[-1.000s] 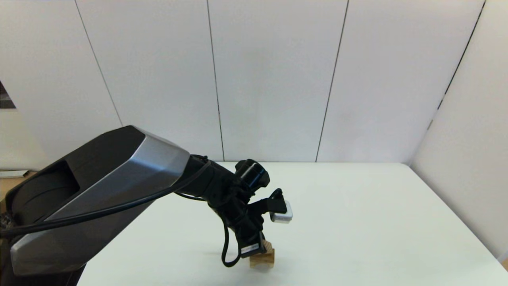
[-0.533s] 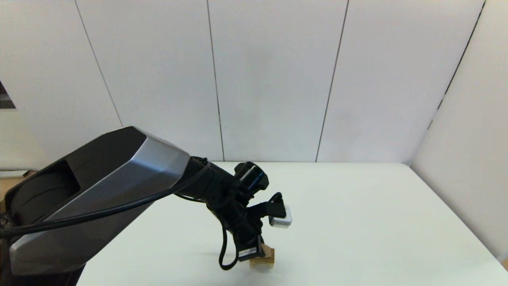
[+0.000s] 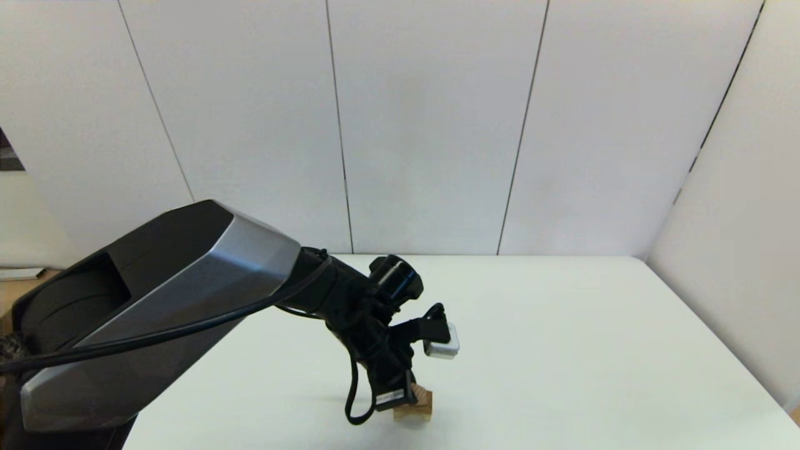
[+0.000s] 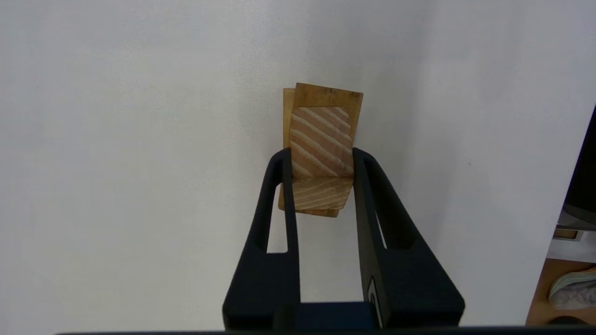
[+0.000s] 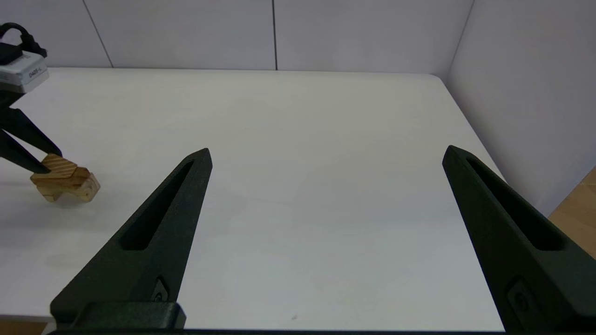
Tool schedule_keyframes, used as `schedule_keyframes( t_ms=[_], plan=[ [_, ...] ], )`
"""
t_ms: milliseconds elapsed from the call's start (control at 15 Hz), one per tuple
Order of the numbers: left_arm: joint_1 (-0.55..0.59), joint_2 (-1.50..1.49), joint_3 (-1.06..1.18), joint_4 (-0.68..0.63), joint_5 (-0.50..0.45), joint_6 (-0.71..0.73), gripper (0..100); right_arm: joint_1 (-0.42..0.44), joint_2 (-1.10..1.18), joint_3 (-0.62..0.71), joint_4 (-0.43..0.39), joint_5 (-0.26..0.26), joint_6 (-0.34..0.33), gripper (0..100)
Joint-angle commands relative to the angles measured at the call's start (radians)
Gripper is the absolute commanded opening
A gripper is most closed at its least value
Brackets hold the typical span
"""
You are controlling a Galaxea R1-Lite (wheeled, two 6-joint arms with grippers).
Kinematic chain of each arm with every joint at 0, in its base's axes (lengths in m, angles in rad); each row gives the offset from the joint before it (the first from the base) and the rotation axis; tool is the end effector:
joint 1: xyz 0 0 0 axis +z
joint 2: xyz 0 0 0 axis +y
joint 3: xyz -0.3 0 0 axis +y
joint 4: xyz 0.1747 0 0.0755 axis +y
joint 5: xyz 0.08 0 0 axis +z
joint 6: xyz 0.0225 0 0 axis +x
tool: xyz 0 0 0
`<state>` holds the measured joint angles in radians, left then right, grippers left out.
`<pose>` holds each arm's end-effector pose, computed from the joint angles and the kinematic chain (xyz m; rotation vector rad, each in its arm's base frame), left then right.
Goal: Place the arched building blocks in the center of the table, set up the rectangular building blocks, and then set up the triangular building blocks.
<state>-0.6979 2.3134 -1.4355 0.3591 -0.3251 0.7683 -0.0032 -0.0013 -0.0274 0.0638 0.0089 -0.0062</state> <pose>0.3063 -0.2662 0.0391 0.8419 0.8715 -1.3420 -0.0251 0.0003 0.0765 -0.0060 0.0351 0.0058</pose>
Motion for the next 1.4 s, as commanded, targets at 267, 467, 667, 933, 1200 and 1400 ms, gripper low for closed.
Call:
schedule_keyframes(
  t_ms=[267,467,667,933,1200,1400],
  plan=[
    [0.0,0.009,-0.003,0.001,0.0,0.003,100,0.0,0.0,0.0,0.001,0.0,0.0,100],
    [0.0,0.009,-0.003,-0.002,0.0,0.005,100,0.0,0.0,0.0,0.001,0.0,0.0,100],
    [0.0,0.003,-0.005,-0.02,-0.002,0.003,100,0.0,0.0,0.0,0.001,0.0,0.0,100],
    [0.078,-0.103,-0.066,-0.071,-0.038,-0.003,100,0.0,0.0,0.0,0.001,0.0,0.0,100],
    [0.19,-0.367,-0.069,-0.039,-0.055,-0.082,100,0.0,0.0,0.0,0.001,0.0,0.0,100],
    [0.276,-0.601,-0.031,0.069,-0.046,-0.156,100,0.0,0.0,0.0,0.001,0.0,0.0,100]
  ],
)
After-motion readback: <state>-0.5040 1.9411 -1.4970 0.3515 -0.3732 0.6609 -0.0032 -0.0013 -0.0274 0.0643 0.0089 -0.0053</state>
